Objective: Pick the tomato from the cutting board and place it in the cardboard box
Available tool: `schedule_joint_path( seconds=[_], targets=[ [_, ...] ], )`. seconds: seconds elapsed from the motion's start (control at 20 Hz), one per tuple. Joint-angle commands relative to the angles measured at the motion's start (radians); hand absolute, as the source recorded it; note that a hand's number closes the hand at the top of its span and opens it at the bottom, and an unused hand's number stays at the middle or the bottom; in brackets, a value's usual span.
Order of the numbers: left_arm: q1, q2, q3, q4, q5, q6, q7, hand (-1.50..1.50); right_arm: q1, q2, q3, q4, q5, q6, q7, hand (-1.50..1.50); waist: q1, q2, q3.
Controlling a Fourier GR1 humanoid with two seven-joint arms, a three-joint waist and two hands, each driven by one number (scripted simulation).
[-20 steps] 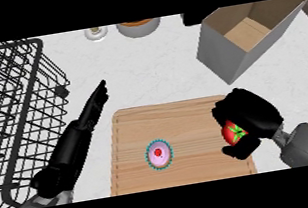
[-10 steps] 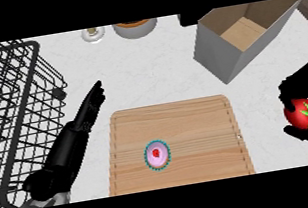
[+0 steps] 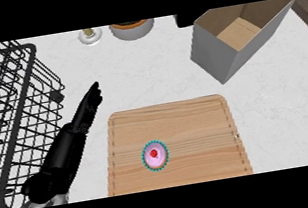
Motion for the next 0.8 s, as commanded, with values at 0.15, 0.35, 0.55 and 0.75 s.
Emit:
schedule_joint_path(
  seconds=[0.15, 0.35, 0.55, 0.75],
  targets=[
    [-0.034, 0.052, 0.089, 0.089, 0.024, -0.055, 0.027, 0.0, 0.048, -0.102, -0.234, 0.08, -0.236, 0.162, 0.012, 1.5, 0.028, 0.024, -0.026],
    [-0.051, 0.015, 0.05, 0.109, -0.013, -0.057, 0.053, 0.0, 0.015, -0.11, -0.269, 0.103, -0.244, 0.173, 0.105, 1.5, 0.056, 0.029, -0.026],
    [-0.102, -0.046, 0.039, 0.199, -0.036, -0.073, -0.003, 0.0, -0.026, -0.071, -0.245, 0.09, -0.241, 0.163, 0.173, 1.5, 0.068, 0.034, -0.026],
    [-0.079, -0.051, 0.045, 0.206, -0.053, -0.083, -0.041, 0.0, -0.123, -0.074, -0.202, 0.091, -0.258, 0.184, 0.271, 1.5, 0.098, 0.04, -0.027]
  ],
)
